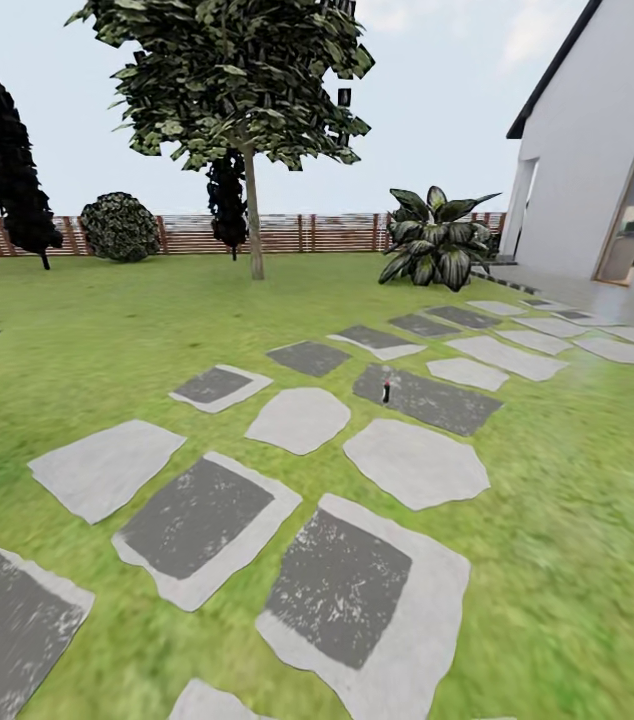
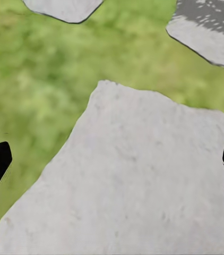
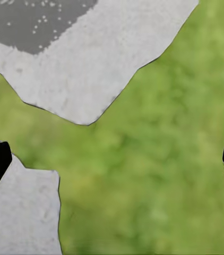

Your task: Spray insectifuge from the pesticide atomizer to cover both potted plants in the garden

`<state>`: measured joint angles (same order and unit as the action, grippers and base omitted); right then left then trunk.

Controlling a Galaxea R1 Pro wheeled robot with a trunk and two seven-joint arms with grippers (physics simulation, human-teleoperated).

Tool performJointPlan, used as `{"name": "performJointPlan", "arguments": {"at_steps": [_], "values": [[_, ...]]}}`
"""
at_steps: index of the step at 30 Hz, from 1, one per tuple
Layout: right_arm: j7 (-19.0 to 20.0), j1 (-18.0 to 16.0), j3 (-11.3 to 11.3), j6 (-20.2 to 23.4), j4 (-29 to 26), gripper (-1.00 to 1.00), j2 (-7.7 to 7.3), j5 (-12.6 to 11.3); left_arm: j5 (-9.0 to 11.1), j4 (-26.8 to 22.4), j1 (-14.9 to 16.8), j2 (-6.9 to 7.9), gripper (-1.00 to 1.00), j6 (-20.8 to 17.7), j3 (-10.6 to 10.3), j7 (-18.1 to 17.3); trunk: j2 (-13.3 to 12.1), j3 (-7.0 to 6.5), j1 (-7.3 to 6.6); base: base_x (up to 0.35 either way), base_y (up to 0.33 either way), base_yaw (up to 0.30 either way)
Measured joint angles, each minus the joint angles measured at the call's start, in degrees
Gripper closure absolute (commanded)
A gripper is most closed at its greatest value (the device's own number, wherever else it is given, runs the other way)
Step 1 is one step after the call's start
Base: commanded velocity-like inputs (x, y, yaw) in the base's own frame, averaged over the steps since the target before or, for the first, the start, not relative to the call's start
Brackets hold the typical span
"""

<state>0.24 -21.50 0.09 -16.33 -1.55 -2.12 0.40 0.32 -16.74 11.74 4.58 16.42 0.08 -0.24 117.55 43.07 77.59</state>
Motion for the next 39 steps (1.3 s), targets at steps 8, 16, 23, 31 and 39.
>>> {"name": "performJointPlan", "arguments": {"at_steps": [8,16,23,31,39], "values": [[0.00,0.00,0.00,0.00,0.00,-1.00,-0.01,0.00,0.00,-0.01,0.01,0.01,-1.00,0.00,0.00,0.00,0.00,0.00,0.00,0.336,0.000,0.000],[0.00,0.00,0.00,0.00,0.00,-1.00,-0.01,0.00,0.00,0.02,0.00,0.01,-1.00,0.00,0.00,0.00,0.00,0.00,0.00,0.336,0.000,0.000],[0.01,0.00,0.00,0.00,0.00,-1.00,0.01,0.00,0.00,0.02,0.00,0.07,-1.00,0.00,0.00,0.04,0.00,0.00,0.00,0.336,0.000,0.000],[0.00,0.00,0.08,-1.32,-0.75,-1.00,-0.02,-0.10,-0.01,-0.01,0.00,0.08,-1.00,0.00,0.00,0.02,0.00,0.00,0.00,0.336,0.000,0.000],[0.31,0.00,0.16,-3.29,-4.54,-1.00,-0.05,-0.04,0.00,-0.01,0.00,0.08,-1.00,0.00,0.00,0.00,0.00,0.00,0.00,0.336,0.000,0.000]]}}
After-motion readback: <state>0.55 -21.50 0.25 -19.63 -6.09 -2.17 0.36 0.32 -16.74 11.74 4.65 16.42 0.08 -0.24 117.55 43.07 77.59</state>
